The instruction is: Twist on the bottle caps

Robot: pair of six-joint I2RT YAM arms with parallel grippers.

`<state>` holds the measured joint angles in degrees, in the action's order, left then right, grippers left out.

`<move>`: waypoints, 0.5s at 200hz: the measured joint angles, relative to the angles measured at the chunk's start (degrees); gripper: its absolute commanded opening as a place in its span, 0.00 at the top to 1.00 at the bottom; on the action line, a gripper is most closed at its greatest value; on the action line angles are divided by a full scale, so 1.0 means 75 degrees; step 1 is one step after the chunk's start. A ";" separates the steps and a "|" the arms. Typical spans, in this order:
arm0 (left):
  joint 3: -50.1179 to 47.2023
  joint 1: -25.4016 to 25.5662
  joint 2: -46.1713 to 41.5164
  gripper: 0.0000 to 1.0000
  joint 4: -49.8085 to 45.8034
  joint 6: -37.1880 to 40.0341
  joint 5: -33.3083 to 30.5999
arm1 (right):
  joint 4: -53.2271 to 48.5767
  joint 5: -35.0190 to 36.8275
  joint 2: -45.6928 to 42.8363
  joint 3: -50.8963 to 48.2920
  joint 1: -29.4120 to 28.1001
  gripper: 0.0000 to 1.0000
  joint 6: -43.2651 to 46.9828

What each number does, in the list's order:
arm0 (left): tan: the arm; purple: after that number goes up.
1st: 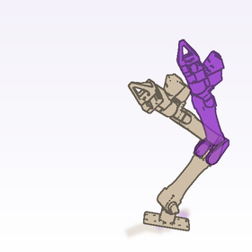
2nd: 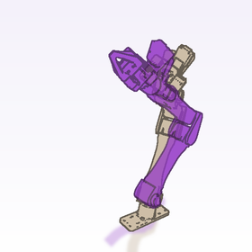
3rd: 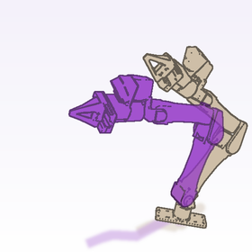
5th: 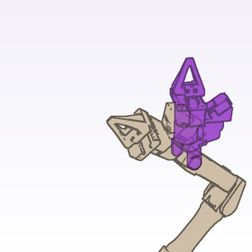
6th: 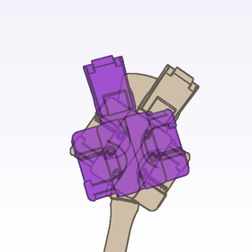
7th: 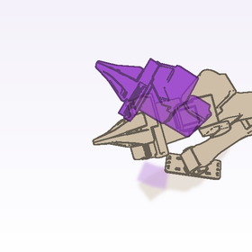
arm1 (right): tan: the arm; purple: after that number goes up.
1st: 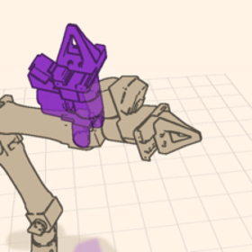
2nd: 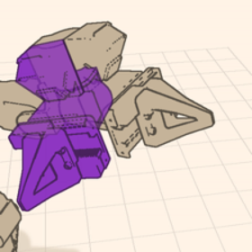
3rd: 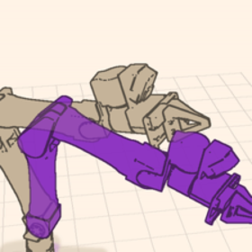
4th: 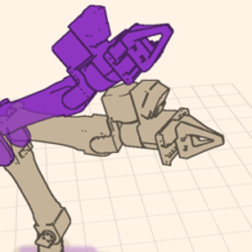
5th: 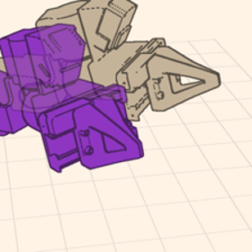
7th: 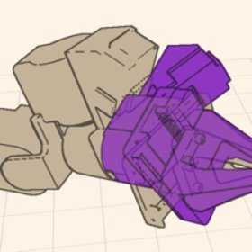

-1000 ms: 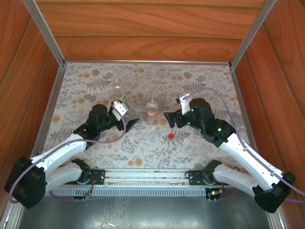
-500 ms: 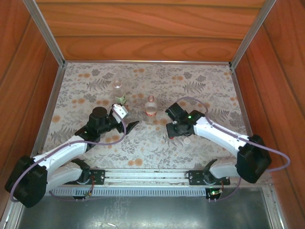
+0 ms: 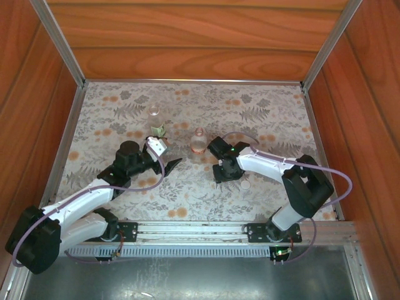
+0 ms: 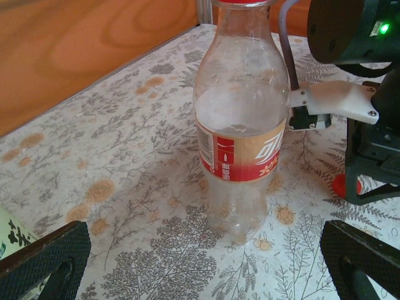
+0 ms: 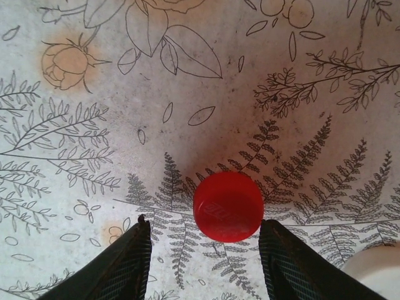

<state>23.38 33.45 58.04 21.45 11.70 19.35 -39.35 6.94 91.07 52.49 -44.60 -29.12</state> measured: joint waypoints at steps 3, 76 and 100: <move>0.0000 0.0000 0.0000 0.00 0.0000 0.0000 0.0000 | 0.0006 0.0000 0.0012 0.0000 0.0000 0.50 0.0003; -0.0035 0.0000 -0.0023 0.00 0.0003 0.0000 0.0000 | 0.0070 0.0032 0.0122 0.0000 0.0070 0.52 -0.0035; -0.0102 0.0000 -0.0064 0.00 0.0000 0.0000 0.0000 | 0.0067 0.0041 0.0114 -0.0003 0.0102 0.50 -0.0067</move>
<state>22.61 33.45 57.56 21.45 11.70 19.35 -38.85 7.25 91.92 52.47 -43.83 -29.63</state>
